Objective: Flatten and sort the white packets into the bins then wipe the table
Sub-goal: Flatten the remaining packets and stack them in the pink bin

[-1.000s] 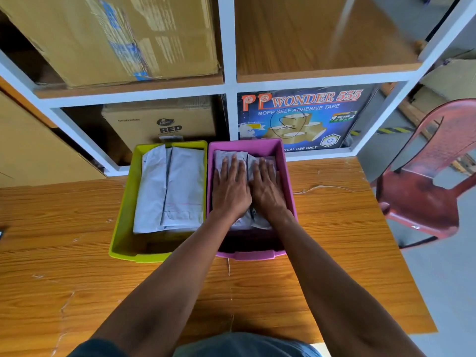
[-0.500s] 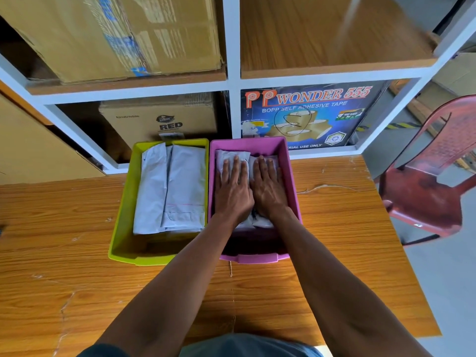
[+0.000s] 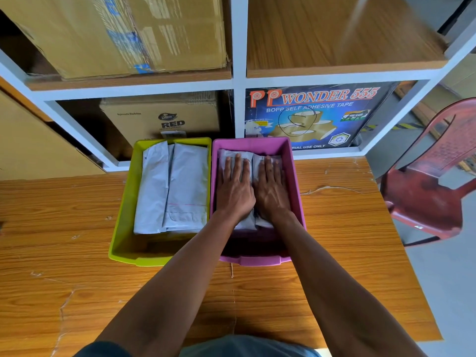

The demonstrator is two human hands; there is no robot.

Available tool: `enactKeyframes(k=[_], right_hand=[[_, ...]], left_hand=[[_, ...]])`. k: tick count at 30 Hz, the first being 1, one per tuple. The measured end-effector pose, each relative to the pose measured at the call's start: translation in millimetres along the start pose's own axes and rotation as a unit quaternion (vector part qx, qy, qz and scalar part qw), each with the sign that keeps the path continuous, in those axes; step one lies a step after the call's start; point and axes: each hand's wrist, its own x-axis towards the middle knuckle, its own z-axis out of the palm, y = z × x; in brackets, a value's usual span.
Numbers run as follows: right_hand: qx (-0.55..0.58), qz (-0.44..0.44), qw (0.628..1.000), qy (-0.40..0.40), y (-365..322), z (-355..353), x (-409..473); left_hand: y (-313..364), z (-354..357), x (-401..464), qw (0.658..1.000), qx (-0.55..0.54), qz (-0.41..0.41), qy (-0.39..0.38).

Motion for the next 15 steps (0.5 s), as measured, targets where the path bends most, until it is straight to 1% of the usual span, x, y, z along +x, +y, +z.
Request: enactKeyframes(k=[2, 5, 10, 15], right_hand=[[0.001, -0.001, 1.0, 0.008, 2, 3, 2], [-0.004, -0.002, 1.0, -0.002, 2, 6, 3], [-0.022, -0.011, 1.0, -0.008, 1, 6, 0], [-0.01, -0.008, 1.0, -0.001, 5, 17, 1]], left_hand=[[-1, 3, 0, 1.0, 0.0, 0.003, 0.005], [-3, 5, -1, 1.0, 0.005, 0.009, 0.018], [-5, 11, -3, 1.0, 0.019, 0.019, 0.016], [-8, 18, -3, 0.999, 0.025, 0.026, 0.022]])
